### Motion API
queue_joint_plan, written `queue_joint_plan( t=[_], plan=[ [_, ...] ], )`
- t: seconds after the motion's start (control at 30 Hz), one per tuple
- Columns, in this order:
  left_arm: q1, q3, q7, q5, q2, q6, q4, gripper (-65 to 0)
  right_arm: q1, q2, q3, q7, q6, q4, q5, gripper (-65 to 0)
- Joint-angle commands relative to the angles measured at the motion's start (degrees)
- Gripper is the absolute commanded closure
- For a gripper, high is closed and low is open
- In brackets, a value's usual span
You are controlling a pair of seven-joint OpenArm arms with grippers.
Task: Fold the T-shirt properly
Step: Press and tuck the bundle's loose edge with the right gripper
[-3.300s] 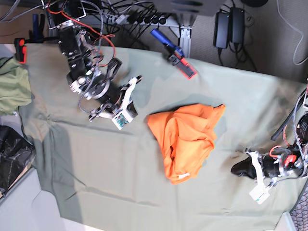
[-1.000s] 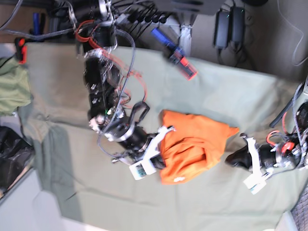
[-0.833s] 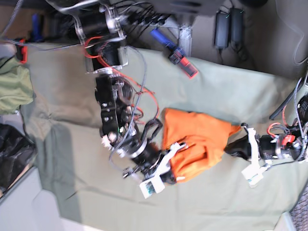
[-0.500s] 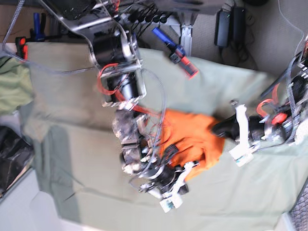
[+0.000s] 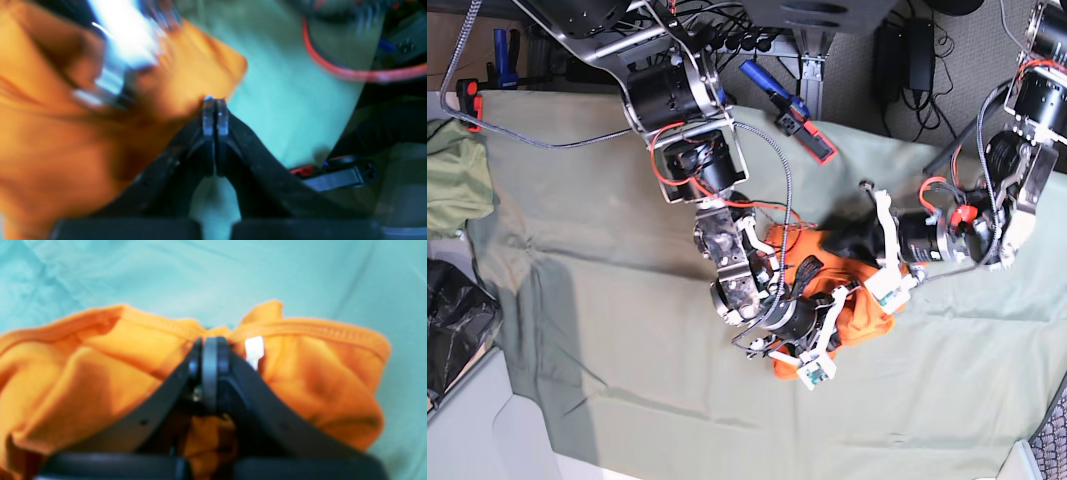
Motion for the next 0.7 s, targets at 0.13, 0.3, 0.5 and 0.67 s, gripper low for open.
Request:
queue_joint_plan(
  t=[0.13,0.3,0.5,0.67],
  plan=[
    [2.2,-0.4,-1.4,-0.9,0.4,-0.5,0.9,0.0,1.7,-0.5,0.1,3.5,4.9,0.1,-0.6,0.0],
    [4.0,-0.4,-1.4,-0.9,0.4,-0.5,0.9,0.0,2.2,-0.5,0.1,6.6,4.7,-1.2,-3.8,0.0],
    [6.3,-0.4,-1.4,-0.2,0.4,-0.5,0.9,0.0,4.0,-0.5,0.2,9.8,4.7,-2.9,-6.5,0.0],
    [6.7,-0.4,-1.4,0.0,0.4,-0.5,1.0,0.0,6.4,-0.4,1.4,9.9,4.7,-2.8,-6.5,0.0]
  ],
)
